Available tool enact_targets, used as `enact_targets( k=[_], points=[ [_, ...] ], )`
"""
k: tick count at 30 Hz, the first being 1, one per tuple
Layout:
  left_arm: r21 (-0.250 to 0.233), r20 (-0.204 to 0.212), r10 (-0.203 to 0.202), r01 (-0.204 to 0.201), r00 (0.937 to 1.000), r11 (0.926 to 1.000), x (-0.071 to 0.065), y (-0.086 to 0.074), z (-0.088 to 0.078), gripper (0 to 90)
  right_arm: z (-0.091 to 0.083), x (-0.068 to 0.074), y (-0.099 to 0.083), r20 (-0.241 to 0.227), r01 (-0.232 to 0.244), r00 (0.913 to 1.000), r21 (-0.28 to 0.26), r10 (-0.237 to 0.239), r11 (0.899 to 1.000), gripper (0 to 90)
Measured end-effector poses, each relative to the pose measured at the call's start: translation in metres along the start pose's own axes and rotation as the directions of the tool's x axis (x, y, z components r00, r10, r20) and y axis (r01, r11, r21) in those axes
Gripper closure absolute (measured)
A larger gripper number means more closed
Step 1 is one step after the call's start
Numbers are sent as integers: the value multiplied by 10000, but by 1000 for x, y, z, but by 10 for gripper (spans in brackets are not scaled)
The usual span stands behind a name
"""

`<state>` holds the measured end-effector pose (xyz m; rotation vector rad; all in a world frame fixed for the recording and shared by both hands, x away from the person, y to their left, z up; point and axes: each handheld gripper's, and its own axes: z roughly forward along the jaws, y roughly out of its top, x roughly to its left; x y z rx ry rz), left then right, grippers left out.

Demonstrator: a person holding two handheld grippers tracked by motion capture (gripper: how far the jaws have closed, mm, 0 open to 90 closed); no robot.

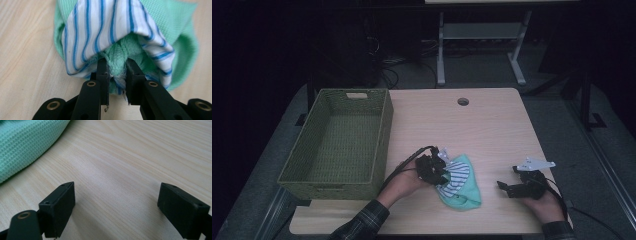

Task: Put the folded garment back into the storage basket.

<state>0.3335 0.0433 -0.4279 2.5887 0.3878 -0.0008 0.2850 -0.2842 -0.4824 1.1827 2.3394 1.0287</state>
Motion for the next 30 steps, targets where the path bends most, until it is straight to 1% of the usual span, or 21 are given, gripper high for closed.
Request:
enact_targets(
  k=[1,2,4,5,7,8,9,11,12,14,15,18,19,20,22,23,26,29,30],
  points=[
    [-117,26,-70,71,10000,9999,0,1,-3,754,0,0,0,-1,8,10000,1,-8,10000,143],
    [-117,26,-70,71,10000,9999,0,1,-3,755,0,0,0,-2,25,10000,6,-25,10000,143],
    [-286,76,-149,151,9999,9995,0,3,-11,754,0,0,0,0,27,10000,5,-27,10000,143],
    [-286,76,-149,151,9999,9995,0,3,-11,754,0,0,0,0,27,10000,5,-27,10000,143],
    [-351,15,-53,54,10000,9994,0,3,-16,754,0,0,0,-4,14,10000,9,-14,10000,142],
    [-445,10,-137,137,9999,9989,0,4,-20,754,0,0,0,-9,18,10000,10,-18,10000,141],
    [-445,10,-137,137,9999,9989,0,4,-20,754,0,0,0,-9,18,10000,10,-18,10000,141],
    [-576,-10,-180,179,9998,9982,2,4,-27,755,0,0,0,-17,34,10000,7,-34,10000,139],
    [-576,-10,-180,179,9998,9982,2,4,-27,755,0,0,0,-17,34,10000,7,-34,10000,139],
    [-752,16,-294,294,9996,9967,2,4,-30,754,0,0,0,-12,23,10000,11,-23,10000,137],
    [-753,18,-235,236,9997,9969,3,3,-32,754,0,0,0,-12,23,10000,11,-23,10000,137],
    [-871,39,-245,248,9997,9959,4,3,-39,754,0,0,0,2,9,10000,19,-9,10000,133],
    [-923,68,-324,329,9995,9952,5,4,-41,754,0,0,0,6,-12,10000,27,12,10000,132],
    [-923,68,-324,329,9995,9952,5,4,-41,754,0,0,0,6,-12,10000,27,12,10000,132],
    [-948,63,-377,381,9993,9948,6,6,-47,754,0,0,0,9,10,10000,23,-10,10000,131],
    [-948,63,-377,381,9993,9948,6,6,-47,754,0,0,0,9,10,10000,23,-10,10000,131],
    [-1092,97,-362,371,9993,9933,9,9,-57,753,0,0,0,5,28,10000,23,-29,10000,128],
    [-1152,79,-380,387,9992,9926,10,10,-62,753,0,0,0,15,11,10000,55,-12,10000,115],
    [-1221,66,-407,412,9991,9917,10,11,-64,753,1,0,0,40,-11,10000,89,11,10000,92]
  ],
)
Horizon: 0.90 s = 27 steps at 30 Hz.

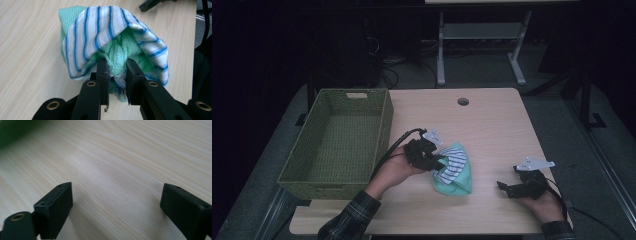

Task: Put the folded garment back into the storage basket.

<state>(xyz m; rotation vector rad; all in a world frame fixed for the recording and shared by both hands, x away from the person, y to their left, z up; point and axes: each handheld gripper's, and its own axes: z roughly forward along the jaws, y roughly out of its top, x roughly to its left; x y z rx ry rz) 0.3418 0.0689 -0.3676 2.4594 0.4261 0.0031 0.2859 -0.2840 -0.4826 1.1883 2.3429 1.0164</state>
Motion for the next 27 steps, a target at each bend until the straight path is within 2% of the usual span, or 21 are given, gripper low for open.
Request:
enact_targets(
  k=[4,5,8,17,19,23,27],
  points=[
    [-127,-8,-142,142,9999,9998,2,2,-9,753,1,0,0,62,-46,10000,78,45,10000,63],
    [-127,-89,-182,181,9998,9998,4,2,-12,752,1,-1,1,131,-108,9999,170,106,9998,21],
    [-133,-198,-294,292,9994,9995,7,2,-18,752,2,0,1,209,-264,9994,249,259,9993,5],
    [-320,-257,-453,445,9986,9985,13,2,-35,752,2,-1,1,237,-255,9994,262,249,9993,5],
    [-306,-342,-399,389,9986,9988,15,4,-41,752,2,-1,1,237,-254,9994,259,248,9993,5],
    [-565,-362,-596,575,9976,9967,19,5,-57,752,2,-1,1,237,-251,9994,258,245,9994,5],
    [-613,-480,-666,637,9966,9961,22,5,-67,751,2,0,1,228,-271,9994,255,265,9993,5]
  ],
)
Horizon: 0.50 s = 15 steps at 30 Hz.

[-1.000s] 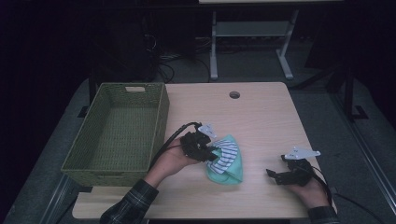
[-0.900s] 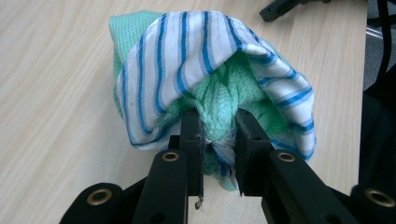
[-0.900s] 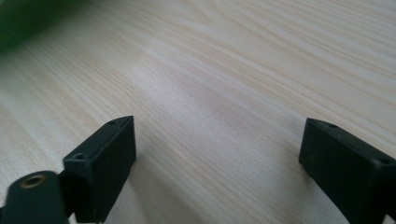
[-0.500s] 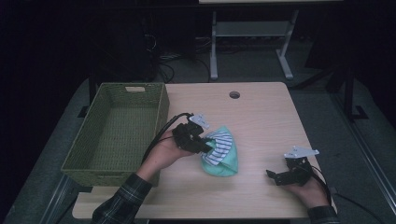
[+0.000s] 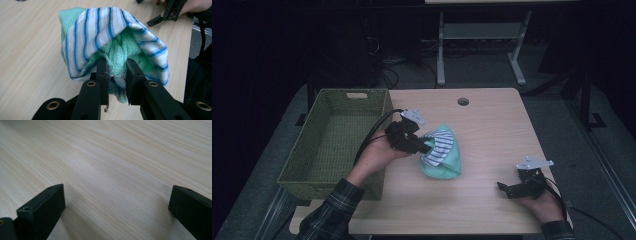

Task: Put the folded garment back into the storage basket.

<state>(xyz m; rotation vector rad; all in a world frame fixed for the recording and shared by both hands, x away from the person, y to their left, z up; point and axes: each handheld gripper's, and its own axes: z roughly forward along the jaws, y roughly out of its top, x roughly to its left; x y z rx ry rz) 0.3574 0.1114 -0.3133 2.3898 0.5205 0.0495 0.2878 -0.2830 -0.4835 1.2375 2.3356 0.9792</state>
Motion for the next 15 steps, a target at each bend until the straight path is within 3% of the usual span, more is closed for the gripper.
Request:
enact_targets(
  k=[8,15],
  points=[
    [-226,-324,-257,250,9991,9994,9,-5,-25,751,0,0,0,9,17,10000,3,-17,10000,5],
    [-418,-861,-586,551,9946,9976,20,-13,-55,751,0,0,0,7,18,10000,2,-18,10000,5]
  ],
)
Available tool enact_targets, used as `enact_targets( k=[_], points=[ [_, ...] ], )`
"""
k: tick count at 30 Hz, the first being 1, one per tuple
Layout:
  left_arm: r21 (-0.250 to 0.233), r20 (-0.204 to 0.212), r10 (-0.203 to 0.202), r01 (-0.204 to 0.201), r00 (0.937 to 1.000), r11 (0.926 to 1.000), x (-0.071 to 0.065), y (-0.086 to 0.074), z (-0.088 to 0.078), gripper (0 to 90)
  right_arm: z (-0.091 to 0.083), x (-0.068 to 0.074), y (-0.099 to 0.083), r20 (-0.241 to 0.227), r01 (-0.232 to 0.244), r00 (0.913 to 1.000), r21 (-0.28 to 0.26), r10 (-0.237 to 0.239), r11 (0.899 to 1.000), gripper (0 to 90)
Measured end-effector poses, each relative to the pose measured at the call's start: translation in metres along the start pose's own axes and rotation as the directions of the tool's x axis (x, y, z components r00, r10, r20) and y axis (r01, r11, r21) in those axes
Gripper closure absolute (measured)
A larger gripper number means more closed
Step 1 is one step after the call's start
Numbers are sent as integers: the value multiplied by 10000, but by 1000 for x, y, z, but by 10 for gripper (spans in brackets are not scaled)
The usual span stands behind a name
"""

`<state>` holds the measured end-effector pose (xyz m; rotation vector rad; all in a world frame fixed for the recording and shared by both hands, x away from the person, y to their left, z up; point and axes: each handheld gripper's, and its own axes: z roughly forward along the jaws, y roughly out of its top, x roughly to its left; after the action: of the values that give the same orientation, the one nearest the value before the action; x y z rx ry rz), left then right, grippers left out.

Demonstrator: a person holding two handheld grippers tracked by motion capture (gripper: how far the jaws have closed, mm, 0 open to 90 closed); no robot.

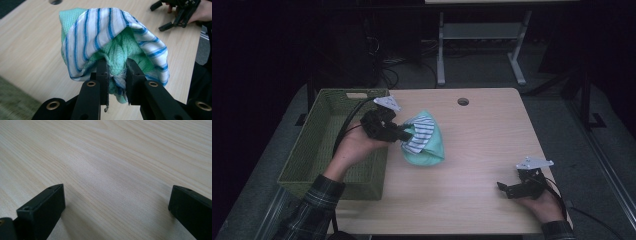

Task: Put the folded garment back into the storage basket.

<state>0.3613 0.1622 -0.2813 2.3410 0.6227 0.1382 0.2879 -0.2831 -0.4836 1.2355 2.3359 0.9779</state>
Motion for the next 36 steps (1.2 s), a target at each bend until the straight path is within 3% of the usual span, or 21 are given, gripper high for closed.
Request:
enact_targets(
  k=[9,14,23,31,35,36],
  points=[
    [-238,-553,-375,362,9978,9991,13,-11,-29,751,0,0,0,0,-6,10000,1,6,10000,6],
    [-466,-884,-674,635,9938,9969,21,-22,-51,751,0,0,0,1,-7,10000,2,7,10000,5],
    [-677,-1261,-1136,1057,9855,9921,31,-37,-73,751,0,0,0,-1,-8,10000,3,8,10000,6],
    [-802,-1767,-1694,1573,9696,9843,42,-59,-94,751,0,0,0,-4,-17,10000,5,17,10000,6],
    [-849,-2095,-2090,1951,9552,9771,49,-74,-105,751,0,0,0,0,-15,10000,1,15,10000,6],
    [-849,-2095,-2090,1951,9552,9771,49,-74,-105,751,0,0,0,0,-15,10000,1,15,10000,6]
  ],
)
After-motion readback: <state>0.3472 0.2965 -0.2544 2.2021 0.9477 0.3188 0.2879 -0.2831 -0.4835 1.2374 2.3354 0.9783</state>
